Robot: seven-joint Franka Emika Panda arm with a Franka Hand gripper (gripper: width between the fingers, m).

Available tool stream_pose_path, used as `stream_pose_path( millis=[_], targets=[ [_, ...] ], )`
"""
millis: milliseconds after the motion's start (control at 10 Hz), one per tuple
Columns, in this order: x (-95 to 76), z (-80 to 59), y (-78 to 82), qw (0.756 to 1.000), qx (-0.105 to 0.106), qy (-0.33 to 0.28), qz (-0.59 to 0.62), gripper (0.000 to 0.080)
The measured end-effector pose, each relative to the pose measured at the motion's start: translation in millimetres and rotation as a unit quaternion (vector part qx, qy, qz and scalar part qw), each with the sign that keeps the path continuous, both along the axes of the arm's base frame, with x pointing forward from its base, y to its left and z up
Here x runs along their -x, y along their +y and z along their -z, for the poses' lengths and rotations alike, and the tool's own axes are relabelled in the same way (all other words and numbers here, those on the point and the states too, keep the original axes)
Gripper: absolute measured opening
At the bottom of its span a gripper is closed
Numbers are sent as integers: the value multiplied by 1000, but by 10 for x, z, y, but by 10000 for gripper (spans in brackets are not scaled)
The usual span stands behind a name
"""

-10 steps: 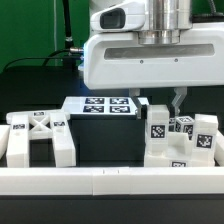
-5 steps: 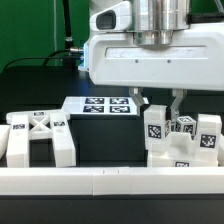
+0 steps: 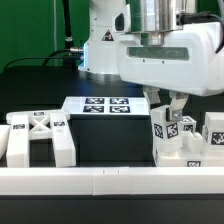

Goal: Assemble chair

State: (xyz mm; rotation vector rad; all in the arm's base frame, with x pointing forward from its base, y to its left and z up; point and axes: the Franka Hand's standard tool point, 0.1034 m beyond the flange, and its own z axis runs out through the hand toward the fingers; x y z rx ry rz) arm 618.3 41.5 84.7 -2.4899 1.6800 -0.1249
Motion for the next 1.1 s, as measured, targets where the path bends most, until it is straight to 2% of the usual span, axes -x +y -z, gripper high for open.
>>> stream_pose_path(
  millis=[200, 300, 400, 500, 600, 800, 1100],
  targets=[
    [-1, -1, 3, 1000, -3, 1, 14, 286],
    [0, 2, 5, 1000, 0, 0, -6, 407],
    [3, 0, 18, 999, 5, 0, -36, 407],
    [1, -1, 23, 997, 12, -3, -82, 542],
    [2, 4, 16, 993, 17, -5, -119, 627],
    [3, 7, 10, 978, 31, -11, -204, 643],
    [10, 16, 9, 925, 64, -19, -374, 649]
  ],
)
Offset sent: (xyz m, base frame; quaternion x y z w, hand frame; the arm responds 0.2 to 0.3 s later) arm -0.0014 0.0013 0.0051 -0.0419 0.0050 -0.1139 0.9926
